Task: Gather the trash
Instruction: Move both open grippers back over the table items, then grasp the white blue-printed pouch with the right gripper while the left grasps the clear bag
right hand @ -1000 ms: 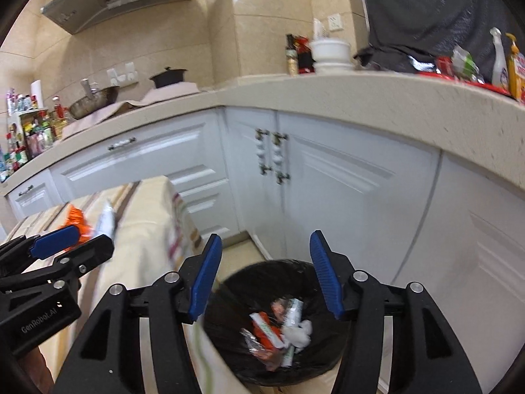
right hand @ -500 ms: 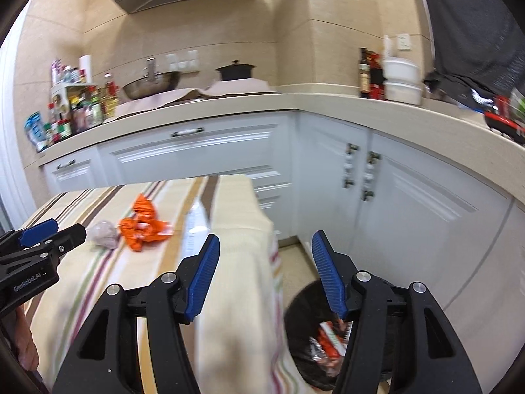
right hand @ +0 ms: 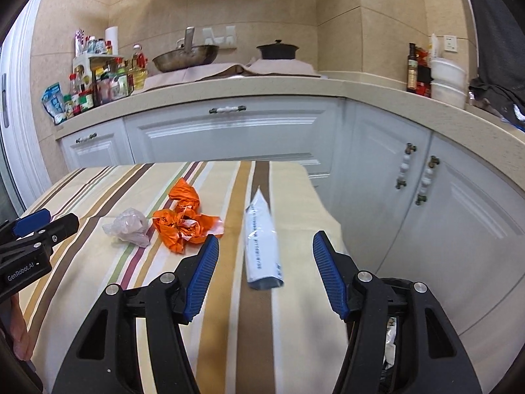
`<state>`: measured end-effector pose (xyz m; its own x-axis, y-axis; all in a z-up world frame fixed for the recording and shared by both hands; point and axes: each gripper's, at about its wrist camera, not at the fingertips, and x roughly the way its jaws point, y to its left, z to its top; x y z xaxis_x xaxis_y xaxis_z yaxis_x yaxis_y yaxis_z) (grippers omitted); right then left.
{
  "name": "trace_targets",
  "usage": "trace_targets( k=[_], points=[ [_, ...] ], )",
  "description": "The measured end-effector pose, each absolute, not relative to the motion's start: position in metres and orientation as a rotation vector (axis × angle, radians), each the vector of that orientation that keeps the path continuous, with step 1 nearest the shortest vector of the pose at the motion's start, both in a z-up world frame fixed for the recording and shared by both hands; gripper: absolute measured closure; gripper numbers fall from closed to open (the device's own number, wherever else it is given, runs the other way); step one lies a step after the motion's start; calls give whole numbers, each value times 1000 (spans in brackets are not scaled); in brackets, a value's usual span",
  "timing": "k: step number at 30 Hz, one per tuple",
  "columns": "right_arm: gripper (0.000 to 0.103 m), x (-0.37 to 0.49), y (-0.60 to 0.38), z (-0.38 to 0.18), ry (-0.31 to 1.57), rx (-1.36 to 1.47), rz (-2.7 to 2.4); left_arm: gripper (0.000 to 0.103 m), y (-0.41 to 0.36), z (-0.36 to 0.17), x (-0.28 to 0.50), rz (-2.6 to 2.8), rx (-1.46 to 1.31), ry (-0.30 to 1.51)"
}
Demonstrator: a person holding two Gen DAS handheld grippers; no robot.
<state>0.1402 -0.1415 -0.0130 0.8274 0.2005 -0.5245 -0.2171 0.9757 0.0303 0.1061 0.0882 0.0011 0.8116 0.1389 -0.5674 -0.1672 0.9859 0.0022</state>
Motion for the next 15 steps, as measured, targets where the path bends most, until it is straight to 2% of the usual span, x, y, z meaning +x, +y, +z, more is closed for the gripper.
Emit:
trace_targets(
  k=[6, 9, 15],
  points=[
    [42, 163, -131, -22, 606, -38, 236, 33, 95, -10, 123, 162, -53, 643],
    [42, 175, -128, -28, 647, -27, 245, 28, 97, -17, 132, 145, -68, 676],
    [40, 197, -126, -39, 731, -17, 235, 25, 96, -24, 146, 123, -72, 705]
  ],
)
